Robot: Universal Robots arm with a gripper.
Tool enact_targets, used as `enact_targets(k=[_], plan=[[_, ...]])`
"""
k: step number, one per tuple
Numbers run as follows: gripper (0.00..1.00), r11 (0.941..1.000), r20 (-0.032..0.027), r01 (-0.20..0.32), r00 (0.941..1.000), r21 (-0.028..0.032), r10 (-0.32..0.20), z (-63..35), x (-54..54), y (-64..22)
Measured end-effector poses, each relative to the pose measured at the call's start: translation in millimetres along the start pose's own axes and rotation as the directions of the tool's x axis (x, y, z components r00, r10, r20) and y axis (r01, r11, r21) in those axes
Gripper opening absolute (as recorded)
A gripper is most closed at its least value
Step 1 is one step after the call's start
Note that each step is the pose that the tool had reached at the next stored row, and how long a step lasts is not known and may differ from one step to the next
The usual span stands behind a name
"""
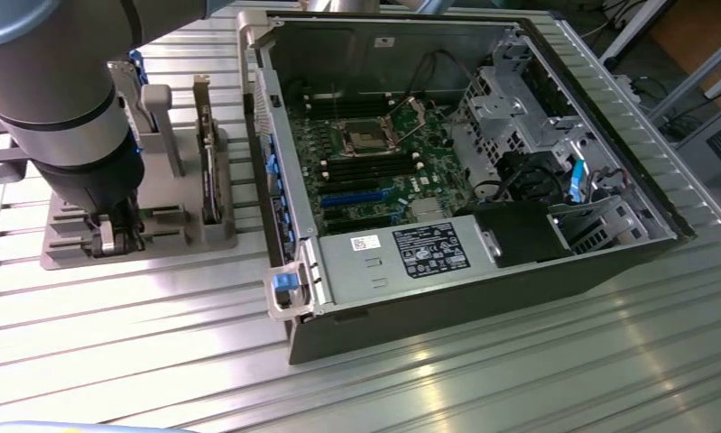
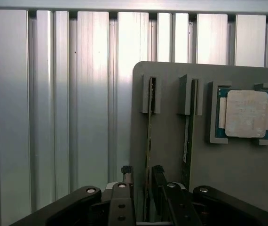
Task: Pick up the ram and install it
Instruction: 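Pick up the ram and move it above insertion slot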
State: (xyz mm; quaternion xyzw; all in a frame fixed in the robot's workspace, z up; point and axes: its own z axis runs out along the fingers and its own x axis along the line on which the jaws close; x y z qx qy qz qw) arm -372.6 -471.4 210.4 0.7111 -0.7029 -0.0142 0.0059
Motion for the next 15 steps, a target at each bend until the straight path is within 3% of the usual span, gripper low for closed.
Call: enact_targets(k=[5, 15], plan=[[0.3, 1.0, 0.0, 0.001, 1.0, 0.0, -0.001, 0.8, -6.7, 4.2], [0.28, 1.0, 0.0, 0.002, 1.0, 0.0001, -0.002, 2.5, -6.8, 5.8]])
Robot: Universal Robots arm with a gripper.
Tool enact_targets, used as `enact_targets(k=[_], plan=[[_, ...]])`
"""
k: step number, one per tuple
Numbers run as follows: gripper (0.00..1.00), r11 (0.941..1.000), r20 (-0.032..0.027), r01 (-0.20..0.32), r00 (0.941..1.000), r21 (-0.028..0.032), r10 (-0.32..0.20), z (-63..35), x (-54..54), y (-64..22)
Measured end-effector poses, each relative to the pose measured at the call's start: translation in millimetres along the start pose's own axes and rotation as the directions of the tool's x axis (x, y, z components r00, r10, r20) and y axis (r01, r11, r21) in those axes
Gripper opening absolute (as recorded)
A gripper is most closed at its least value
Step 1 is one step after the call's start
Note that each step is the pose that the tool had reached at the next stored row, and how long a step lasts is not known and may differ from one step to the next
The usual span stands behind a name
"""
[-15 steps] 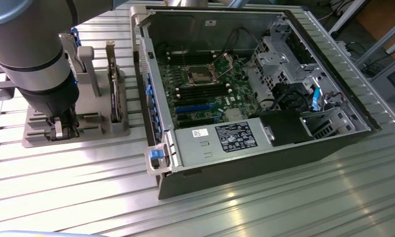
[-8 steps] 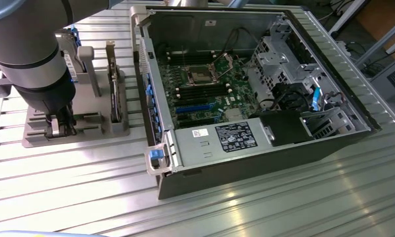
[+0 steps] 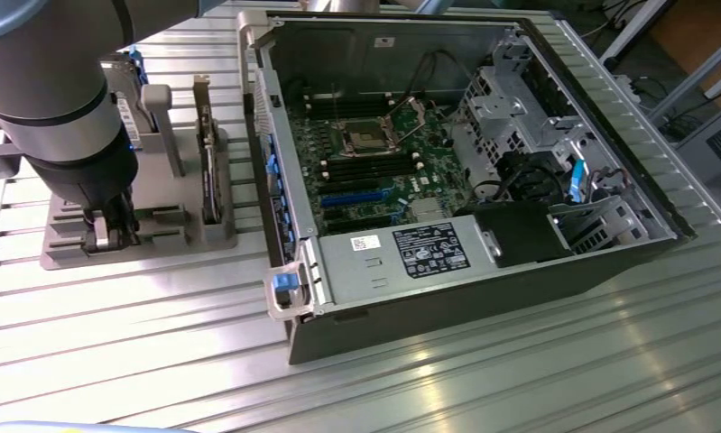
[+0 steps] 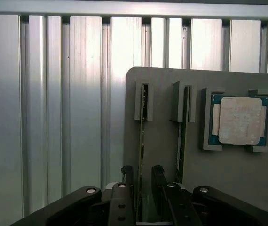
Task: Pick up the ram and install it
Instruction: 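Pick up the ram and move it above insertion slot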
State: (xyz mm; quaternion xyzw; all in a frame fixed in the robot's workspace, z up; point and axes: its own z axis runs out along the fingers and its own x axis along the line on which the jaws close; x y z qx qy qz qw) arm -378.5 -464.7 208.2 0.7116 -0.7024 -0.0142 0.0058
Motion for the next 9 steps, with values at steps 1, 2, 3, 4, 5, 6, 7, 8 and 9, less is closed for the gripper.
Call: enact_targets(k=[1, 2, 3, 4, 5, 6, 7, 8, 9], plan=[[0.22, 1.0, 0.0, 0.0, 1.0, 0.0, 0.0, 0.0, 0.0, 0.0], [0.16, 1.0, 0.0, 0.0, 1.0, 0.0, 0.0, 0.0, 0.0, 0.0], [0.16, 1.0, 0.0, 0.0, 1.0, 0.0, 0.0, 0.0, 0.0, 0.0], [0.16, 1.0, 0.0, 0.0, 1.0, 0.0, 0.0, 0.0, 0.0, 0.0], [0.12, 1.0, 0.0, 0.0, 1.0, 0.0, 0.0, 0.0, 0.0, 0.0], [0.12, 1.0, 0.0, 0.0, 1.0, 0.0, 0.0, 0.0, 0.0, 0.0], [0.12, 1.0, 0.0, 0.0, 1.0, 0.0, 0.0, 0.0, 0.0, 0.0], [0.12, 1.0, 0.0, 0.0, 1.0, 0.0, 0.0, 0.0, 0.0, 0.0], [0.12, 1.0, 0.0, 0.0, 1.0, 0.0, 0.0, 0.0, 0.0, 0.0]])
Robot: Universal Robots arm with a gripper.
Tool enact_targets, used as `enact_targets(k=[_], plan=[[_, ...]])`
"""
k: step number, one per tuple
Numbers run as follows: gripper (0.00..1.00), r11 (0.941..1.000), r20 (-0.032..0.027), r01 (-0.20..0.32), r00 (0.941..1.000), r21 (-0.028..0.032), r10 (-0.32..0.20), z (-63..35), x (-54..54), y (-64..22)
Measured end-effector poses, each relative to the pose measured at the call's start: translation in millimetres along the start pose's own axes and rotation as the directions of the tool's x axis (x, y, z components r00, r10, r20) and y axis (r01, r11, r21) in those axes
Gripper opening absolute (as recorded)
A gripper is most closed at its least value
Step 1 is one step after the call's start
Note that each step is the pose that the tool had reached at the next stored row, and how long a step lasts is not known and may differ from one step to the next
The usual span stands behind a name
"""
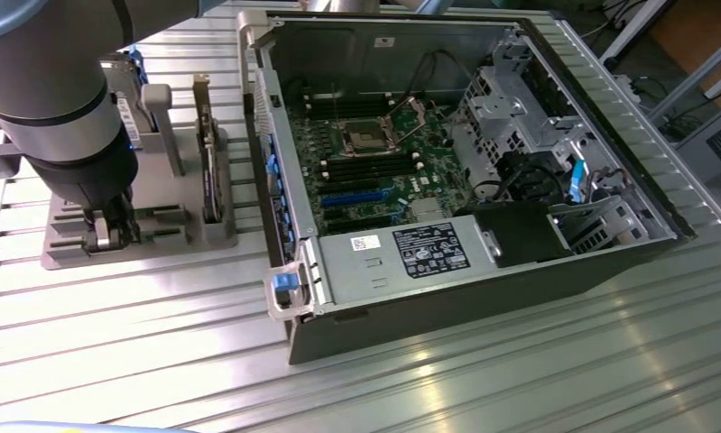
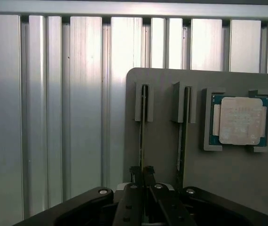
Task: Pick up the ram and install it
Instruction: 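Pick up the ram and move it above insertion slot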
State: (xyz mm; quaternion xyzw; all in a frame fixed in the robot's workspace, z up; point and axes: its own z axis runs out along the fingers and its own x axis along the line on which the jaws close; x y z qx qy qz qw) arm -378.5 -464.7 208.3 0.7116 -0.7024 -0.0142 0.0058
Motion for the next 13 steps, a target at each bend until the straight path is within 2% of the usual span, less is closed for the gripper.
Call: enact_targets(k=[3, 13], plan=[[0.12, 1.0, 0.0001, 0.0, 1.0, 0.0, 0.0, -2.0, 0.0, 0.1], [0.12, 1.0, 0.0001, 0.0, 1.0, 0.0, 0.0, -21.7, -0.3, 0.6]])
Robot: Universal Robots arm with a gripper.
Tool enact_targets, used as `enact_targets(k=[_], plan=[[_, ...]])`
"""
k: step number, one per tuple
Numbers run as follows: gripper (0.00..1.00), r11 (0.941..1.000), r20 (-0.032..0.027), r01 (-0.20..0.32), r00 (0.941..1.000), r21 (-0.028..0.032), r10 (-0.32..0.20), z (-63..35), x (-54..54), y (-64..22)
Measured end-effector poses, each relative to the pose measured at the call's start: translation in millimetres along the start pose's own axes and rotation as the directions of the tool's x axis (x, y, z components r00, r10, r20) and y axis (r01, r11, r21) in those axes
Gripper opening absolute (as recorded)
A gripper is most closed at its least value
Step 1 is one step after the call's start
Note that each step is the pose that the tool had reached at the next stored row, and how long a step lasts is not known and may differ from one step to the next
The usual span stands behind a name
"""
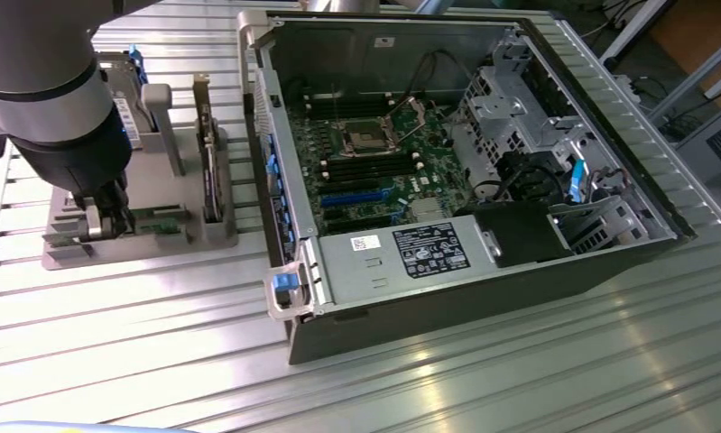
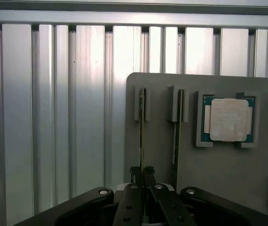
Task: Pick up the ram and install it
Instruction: 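Pick up the ram and move it above insertion slot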
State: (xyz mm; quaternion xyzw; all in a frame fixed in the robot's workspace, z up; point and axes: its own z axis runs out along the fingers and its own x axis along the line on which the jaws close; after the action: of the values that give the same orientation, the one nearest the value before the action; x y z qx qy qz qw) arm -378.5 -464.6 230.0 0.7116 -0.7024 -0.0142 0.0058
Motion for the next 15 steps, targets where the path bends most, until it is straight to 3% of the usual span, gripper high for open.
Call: enact_targets(k=[15], plan=[[0.12, 1.0, -0.0001, 0.0, 1.0, 0.0, 0.0, -28.4, -0.3, 0.8]])
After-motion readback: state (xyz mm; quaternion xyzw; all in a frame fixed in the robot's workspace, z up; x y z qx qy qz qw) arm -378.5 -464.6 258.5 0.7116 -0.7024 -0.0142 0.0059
